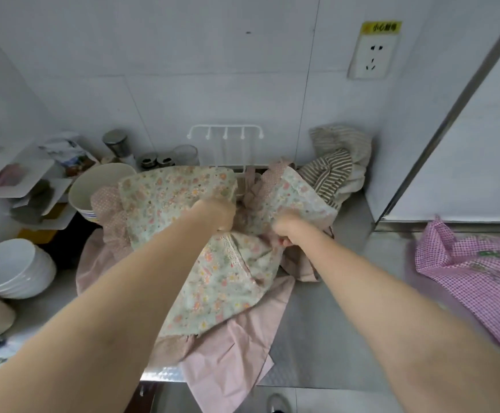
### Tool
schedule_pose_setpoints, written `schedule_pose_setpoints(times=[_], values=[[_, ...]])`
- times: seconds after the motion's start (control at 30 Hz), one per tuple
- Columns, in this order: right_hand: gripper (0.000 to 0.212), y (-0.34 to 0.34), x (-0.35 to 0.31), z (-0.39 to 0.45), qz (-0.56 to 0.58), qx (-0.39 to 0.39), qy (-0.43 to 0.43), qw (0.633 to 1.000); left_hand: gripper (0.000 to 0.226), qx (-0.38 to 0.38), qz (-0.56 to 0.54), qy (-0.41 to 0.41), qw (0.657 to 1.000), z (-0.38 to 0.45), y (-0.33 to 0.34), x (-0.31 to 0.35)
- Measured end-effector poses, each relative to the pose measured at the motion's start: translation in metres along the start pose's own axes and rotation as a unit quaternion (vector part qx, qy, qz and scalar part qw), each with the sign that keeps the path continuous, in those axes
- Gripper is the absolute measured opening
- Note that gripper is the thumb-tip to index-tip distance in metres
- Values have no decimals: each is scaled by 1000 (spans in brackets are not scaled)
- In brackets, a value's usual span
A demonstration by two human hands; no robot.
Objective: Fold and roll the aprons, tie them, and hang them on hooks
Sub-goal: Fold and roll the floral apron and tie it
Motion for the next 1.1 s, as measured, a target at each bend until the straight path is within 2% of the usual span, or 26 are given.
schedule_pose_setpoints(times=[0.07,0.13,0.2,0.23,0.3,0.37,0.5,0.53,0.63,0.7,0.73,0.8,0.83,0.9,1.0,1.1], values=[[33,-47,-41,-15,-84,84,-84,989,32,-1,3,-15,1000,-11,-16,-10],[32,-91,-83,-28,-181,179,-147,956,34,17,-27,-9,999,-23,-37,-18],[32,-130,-124,-53,-219,253,-194,922,33,46,-94,19,994,-41,-66,-25],[32,-139,-133,-57,-212,275,-213,913,32,38,-154,45,986,-43,-72,-22],[33,-167,-161,-91,-204,317,-271,886,21,27,-332,84,939,-63,-99,-30],[33,-189,-177,-123,-171,334,-321,870,29,1,-490,116,864,-81,-115,-39],[31,-222,-200,-186,-58,318,-413,851,50,50,-627,161,761,-105,-132,-56],[30,-226,-203,-197,-33,312,-428,848,59,55,-639,167,749,-109,-135,-57],[27,-230,-211,-231,7,279,-460,843,87,68,-608,205,764,-123,-143,-46],[28,-229,-215,-242,11,248,-472,846,93,97,-579,212,781,-129,-146,-40],[27,-229,-215,-245,11,243,-475,846,80,116,-564,211,790,-131,-147,-39],[22,-231,-211,-254,-5,246,-465,850,35,134,-535,195,811,-139,-146,-43],[18,-233,-207,-257,-42,254,-451,855,26,137,-515,181,827,-140,-144,-49],[19,-237,-196,-262,-155,244,-399,870,31,170,-447,136,868,-137,-144,-67],[35,-229,-180,-258,-295,156,-285,898,44,248,-341,52,905,-140,-148,-100],[34,-218,-168,-243,-446,126,-191,865,51,325,-257,-10,910,-150,-163,-125]])
Point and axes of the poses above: each hand's wrist, its own z-axis towards the middle knuckle, its own y-axis out of the palm, x = y × z, the point moved 1 cm from there along z, towards the middle knuckle, and after that the axes turned 12 degrees about -y, right-handed, at the moved point
